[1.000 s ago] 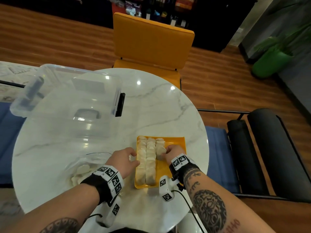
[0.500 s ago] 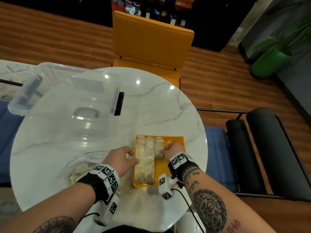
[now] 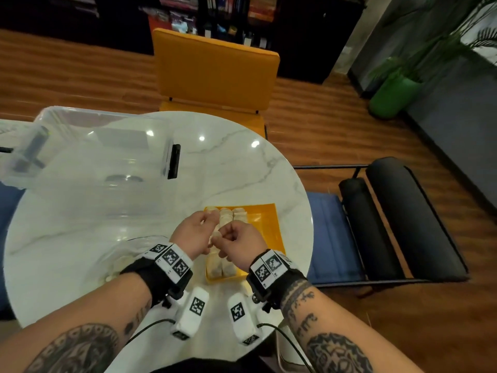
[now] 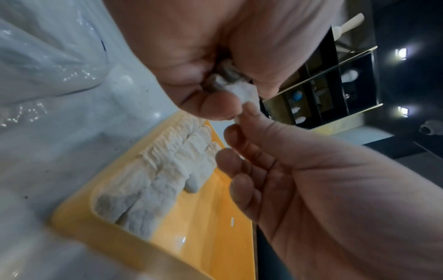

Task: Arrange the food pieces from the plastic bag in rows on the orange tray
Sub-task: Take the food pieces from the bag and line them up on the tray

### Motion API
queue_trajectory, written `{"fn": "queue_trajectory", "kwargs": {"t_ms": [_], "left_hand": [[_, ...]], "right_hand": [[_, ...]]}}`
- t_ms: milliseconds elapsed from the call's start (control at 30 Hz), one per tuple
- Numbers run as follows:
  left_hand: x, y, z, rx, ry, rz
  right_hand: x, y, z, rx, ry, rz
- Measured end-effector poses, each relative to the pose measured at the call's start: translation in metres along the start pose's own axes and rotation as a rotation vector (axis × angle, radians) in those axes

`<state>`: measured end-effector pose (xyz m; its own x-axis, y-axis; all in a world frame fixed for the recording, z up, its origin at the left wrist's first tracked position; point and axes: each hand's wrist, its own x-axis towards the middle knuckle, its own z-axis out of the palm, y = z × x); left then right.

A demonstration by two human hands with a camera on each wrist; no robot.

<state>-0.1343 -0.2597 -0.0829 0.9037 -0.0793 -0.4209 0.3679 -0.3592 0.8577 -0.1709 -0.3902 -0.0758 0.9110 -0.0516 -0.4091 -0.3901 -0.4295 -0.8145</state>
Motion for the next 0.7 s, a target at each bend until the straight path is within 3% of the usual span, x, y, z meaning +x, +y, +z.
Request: {"fn": "queue_trajectory", "kwargs": {"t_ms": [233, 500, 700], "left_hand": [[-0.009, 0.005, 0.009, -0.247, -0.068, 0.039], [-0.014, 0.009, 0.009, -0.511, -0.197, -0.078], [-0.018, 0.014, 0.007, -0.523, -0.284, -0.125]], "right_hand": [[-0.014, -0.001, -0.017, 0.228, 0.078, 0.032], [-0.022, 0.001, -0.033, 0.417, 0.133, 0.0], [-0.022, 0.002, -0.045, 0.484, 0.104, -0.043]]}}
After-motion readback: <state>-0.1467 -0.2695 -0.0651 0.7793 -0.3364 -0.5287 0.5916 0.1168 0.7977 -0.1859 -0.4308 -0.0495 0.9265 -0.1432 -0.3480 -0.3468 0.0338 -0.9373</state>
